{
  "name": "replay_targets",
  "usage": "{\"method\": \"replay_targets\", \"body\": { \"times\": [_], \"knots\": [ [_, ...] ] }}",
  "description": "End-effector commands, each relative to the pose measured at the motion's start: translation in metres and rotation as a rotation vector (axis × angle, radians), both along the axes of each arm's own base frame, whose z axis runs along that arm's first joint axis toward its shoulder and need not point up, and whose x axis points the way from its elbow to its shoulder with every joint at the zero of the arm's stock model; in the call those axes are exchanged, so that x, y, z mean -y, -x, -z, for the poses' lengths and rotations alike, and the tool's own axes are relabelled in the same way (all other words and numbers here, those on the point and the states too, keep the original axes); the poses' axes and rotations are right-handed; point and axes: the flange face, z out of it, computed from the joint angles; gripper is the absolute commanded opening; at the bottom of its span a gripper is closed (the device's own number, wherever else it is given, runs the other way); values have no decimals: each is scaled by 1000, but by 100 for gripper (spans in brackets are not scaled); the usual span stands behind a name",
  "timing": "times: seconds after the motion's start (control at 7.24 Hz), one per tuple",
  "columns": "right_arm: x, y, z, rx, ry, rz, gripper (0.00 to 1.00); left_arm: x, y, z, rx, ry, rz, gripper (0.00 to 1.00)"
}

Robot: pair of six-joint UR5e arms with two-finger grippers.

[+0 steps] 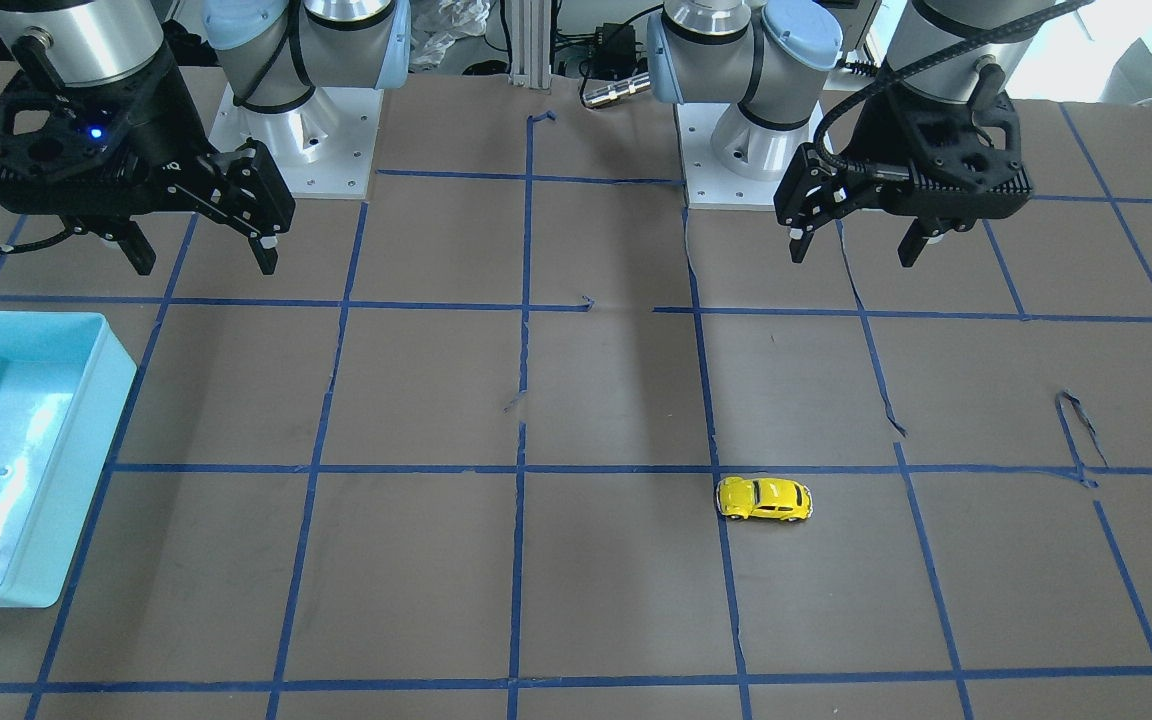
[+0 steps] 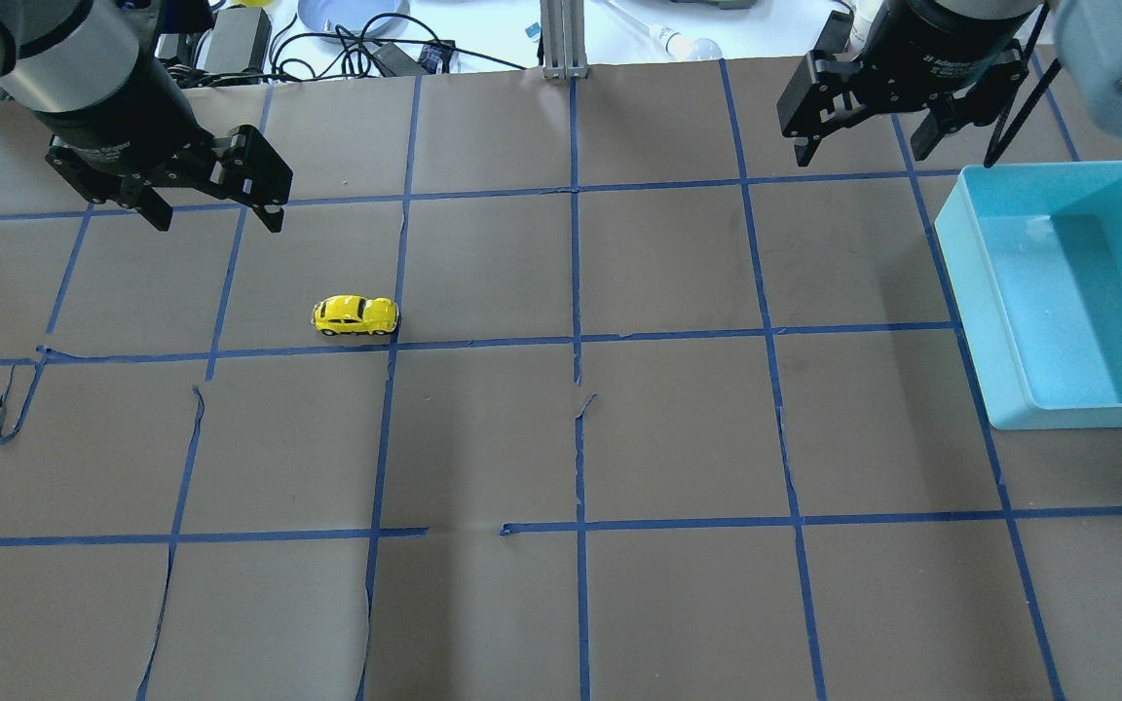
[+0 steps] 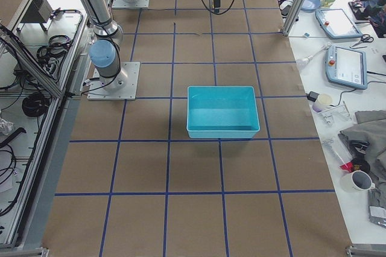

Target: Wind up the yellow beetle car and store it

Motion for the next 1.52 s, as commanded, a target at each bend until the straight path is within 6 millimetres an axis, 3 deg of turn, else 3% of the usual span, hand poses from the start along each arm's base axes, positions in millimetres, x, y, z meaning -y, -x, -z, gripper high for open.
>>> {"method": "replay_targets", "body": {
  "times": [0.0,0.83,1.11,1.38],
  "knots": [
    [0,0,0,1,0,1,100,-1,0,-2,2,6,26,100],
    [1,1,1,-1,-1,-1,100,9,-1,3,-1,5,25,100],
    [0,1,0,-1,0,-1,100,31,0,28,1,-9,104,100],
    [0,0,0,2,0,-3,100,53,4,64,-34,-63,412,100]
  ]
}}
